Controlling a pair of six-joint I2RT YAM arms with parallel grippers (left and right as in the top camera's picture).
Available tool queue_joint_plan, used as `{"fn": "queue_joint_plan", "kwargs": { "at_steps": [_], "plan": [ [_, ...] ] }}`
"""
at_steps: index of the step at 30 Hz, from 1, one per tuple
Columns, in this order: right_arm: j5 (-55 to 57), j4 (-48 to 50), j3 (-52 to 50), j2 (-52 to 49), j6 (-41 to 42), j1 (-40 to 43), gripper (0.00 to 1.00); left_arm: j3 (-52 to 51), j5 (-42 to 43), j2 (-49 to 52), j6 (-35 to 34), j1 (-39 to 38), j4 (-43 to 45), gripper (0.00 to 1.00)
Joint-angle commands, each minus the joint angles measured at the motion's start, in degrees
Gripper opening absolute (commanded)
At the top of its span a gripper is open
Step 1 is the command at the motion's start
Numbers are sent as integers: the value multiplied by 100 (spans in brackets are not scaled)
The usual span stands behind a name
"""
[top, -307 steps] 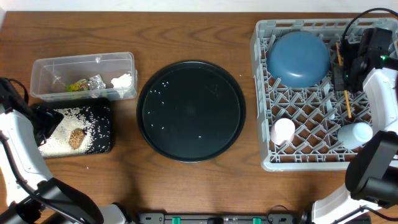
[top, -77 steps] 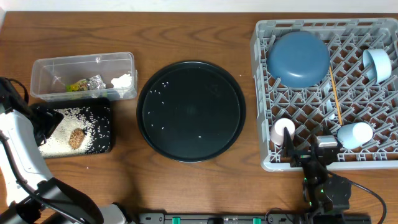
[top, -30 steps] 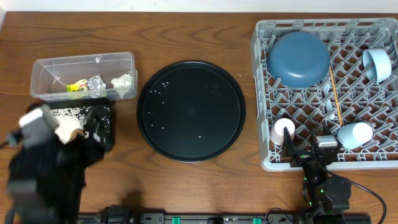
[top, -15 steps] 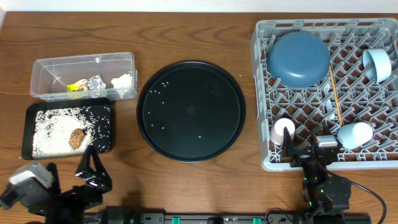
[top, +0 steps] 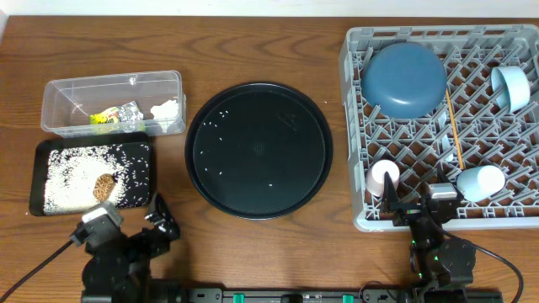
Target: Sort waste into correct bins and load items into the dishwasher rack
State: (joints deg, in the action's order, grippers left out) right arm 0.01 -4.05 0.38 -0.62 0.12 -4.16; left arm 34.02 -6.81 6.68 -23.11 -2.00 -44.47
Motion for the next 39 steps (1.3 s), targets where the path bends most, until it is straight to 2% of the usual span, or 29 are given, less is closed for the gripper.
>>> {"fn": "queue_joint_plan", "kwargs": {
  "at_steps": [1, 9, 15, 24, 28, 32, 36, 39],
  "plan": [
    [61, -24, -7, 35, -85, -35, 99, -527, 20, -240, -142, -24, 750, 98],
    [61, -24, -7, 35, -85, -35, 99, -1722, 210, -662, -188, -48, 3333, 98],
    [63, -24, -7, 35, -85, -35, 99, -2275, 229, -658, -186, -61, 4266, 98],
    [61, -24, -7, 35, -85, -35, 99, -3108, 275, -658, -186, -61, 4848, 98],
    [63, -24, -7, 35, -85, -35, 99, -3364, 295, -658, -186, -61, 4846, 98],
    [61, -24, -7, 35, -85, -35, 99, -3379, 299, -658, 0, -72, 4428, 98],
    [61, -24, -7, 35, -85, -35, 99, -3379, 531, -658, 649, -72, 4046, 98],
    [61, -24, -7, 35, -85, -35, 99, -3379, 925, -658, 1589, -72, 4065, 98]
  ]
}}
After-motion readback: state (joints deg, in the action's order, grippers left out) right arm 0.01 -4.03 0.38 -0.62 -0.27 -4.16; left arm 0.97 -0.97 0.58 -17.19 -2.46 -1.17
